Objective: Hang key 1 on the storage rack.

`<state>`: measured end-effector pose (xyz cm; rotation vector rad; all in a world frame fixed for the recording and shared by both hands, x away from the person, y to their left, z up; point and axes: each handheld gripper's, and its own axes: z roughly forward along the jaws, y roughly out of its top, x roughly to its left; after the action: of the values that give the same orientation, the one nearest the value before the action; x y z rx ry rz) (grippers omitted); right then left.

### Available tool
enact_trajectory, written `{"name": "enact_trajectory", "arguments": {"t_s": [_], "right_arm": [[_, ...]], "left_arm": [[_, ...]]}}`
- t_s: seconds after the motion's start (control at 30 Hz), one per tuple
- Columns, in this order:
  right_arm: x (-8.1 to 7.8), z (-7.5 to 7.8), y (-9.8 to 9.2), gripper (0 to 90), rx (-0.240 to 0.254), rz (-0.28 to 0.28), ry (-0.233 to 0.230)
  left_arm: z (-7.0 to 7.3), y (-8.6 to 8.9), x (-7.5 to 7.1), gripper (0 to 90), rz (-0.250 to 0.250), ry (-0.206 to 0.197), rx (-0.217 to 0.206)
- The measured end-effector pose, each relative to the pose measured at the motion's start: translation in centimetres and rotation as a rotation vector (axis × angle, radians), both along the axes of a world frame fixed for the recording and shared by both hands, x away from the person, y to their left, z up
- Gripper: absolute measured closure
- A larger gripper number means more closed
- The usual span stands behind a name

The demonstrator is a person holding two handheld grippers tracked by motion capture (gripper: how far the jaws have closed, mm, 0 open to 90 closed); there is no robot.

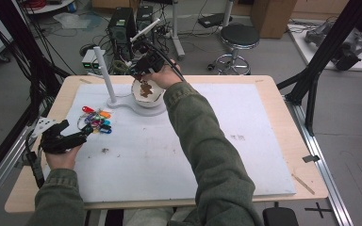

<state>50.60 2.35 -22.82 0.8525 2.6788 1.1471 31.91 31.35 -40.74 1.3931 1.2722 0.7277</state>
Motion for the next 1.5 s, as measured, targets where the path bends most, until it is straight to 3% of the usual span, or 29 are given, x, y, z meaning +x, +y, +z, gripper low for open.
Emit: {"name": "enact_trajectory", "arguments": {"t_s": [0.4, 0.73, 1.17, 1.5], "right_arm": [[-0.8, 0.0, 4.9, 78.1, -0.025, 0.089, -0.018], [-0.6, 0.2, 7.3, 78.0, -0.026, 0.109, -0.019], [0.8, -0.5, 7.3, 77.9, -0.051, 0.042, -0.008], [2.2, -2.6, 7.1, 77.5, -0.080, -0.020, 0.010]], "left_arm": [[0.0, 0.2, 0.0, 1.7, 0.002, 0.007, -0.003], [0.0, 0.3, 0.1, 1.7, 0.004, 0.008, -0.005], [-0.1, 0.4, 0.1, 1.7, 0.010, 0.007, -0.008], [-0.1, 0.3, 0.3, 1.7, 0.008, 0.007, -0.004]]}}
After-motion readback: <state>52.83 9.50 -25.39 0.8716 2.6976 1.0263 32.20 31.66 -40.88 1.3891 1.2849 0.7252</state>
